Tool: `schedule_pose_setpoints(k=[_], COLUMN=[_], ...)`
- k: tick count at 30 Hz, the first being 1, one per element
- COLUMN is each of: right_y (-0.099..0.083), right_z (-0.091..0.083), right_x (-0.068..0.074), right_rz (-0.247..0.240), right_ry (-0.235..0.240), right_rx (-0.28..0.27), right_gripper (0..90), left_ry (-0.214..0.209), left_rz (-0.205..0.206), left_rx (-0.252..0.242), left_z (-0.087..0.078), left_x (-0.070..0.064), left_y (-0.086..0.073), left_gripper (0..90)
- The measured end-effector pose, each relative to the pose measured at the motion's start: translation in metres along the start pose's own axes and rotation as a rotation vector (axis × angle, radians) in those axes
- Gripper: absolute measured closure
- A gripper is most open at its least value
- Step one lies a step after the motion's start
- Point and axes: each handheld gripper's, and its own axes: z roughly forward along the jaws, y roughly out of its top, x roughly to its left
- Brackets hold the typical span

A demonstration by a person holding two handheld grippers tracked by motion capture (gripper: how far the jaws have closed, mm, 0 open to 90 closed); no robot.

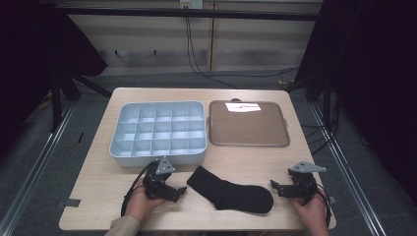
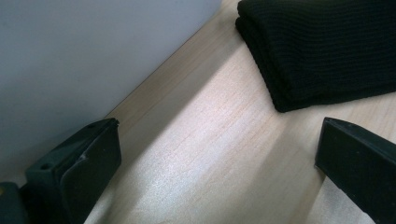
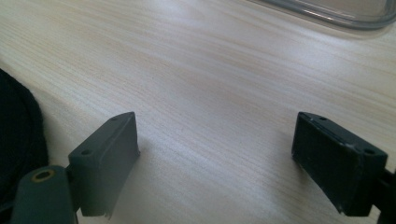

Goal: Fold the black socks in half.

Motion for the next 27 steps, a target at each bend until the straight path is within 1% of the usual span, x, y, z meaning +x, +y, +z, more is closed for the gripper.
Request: schedule_pose_setpoints(k=[7,8,11,12,15,16,17,18,19,21,22,23,24,25,26,27], right_y=[0.000,0.000,0.000,-0.001,-0.001,-0.001,-0.001,-0.002,-0.002,-0.002,-0.002,-0.003,-0.003,-0.003,-0.002,-0.002], right_z=[0.000,-0.001,-0.001,-0.001,-0.001,-0.002,-0.002,-0.002,-0.002,-0.003,-0.003,-0.003,-0.003,-0.004,-0.005,-0.005], right_x=[0.000,0.000,0.001,0.001,0.001,0.001,0.001,0.001,0.001,0.001,0.001,0.002,0.002,0.001,0.001,0.001], right_rz=[0.004,0.005,0.006,0.008,0.007,0.010,0.010,0.010,0.008,0.013,0.010,0.010,0.010,0.006,0.008,0.008], right_ry=[-0.001,-0.002,-0.004,-0.005,-0.006,-0.005,-0.005,-0.004,-0.004,-0.004,-0.003,-0.003,-0.003,0.001,0.005,0.005], right_rx=[0.001,0.000,0.000,-0.001,-0.002,-0.003,-0.003,-0.002,-0.005,-0.002,-0.003,-0.005,-0.005,-0.005,-0.003,-0.003], right_gripper=[14.4,14.4,14.4,14.4,14.5,14.8,14.8,14.9,15.0,15.4,15.8,16.9,16.9,19.4,20.3,20.3], left_ry=[0.008,0.015,0.017,0.020,0.023,0.031,0.031,0.032,0.036,0.030,0.026,0.009,0.009,-0.014,-0.021,-0.021], left_rz=[-0.009,-0.015,-0.011,-0.019,-0.020,-0.026,-0.026,-0.032,-0.037,-0.042,-0.049,-0.067,-0.067,-0.070,-0.072,-0.072], left_rx=[-0.001,-0.002,0.011,0.025,0.030,0.058,0.058,0.070,0.067,0.076,0.067,0.071,0.071,0.085,0.097,0.097], left_z=[0.000,0.001,0.001,0.001,0.001,0.000,0.000,-0.001,-0.002,-0.003,-0.004,-0.005,-0.005,-0.008,-0.008,-0.008], left_x=[-0.001,-0.001,-0.001,-0.002,-0.002,-0.002,-0.002,-0.003,-0.003,-0.003,-0.002,-0.001,-0.001,-0.001,-0.001,-0.001], left_y=[0.001,0.001,0.002,0.004,0.005,0.007,0.007,0.008,0.008,0.008,0.008,0.010,0.010,0.013,0.014,0.014], left_gripper=[0.0,0.0,0.0,0.0,0.0,0.0,0.0,0.4,2.2,6.2,6.2,8.0,10.0,13.7,17.9,19.1])
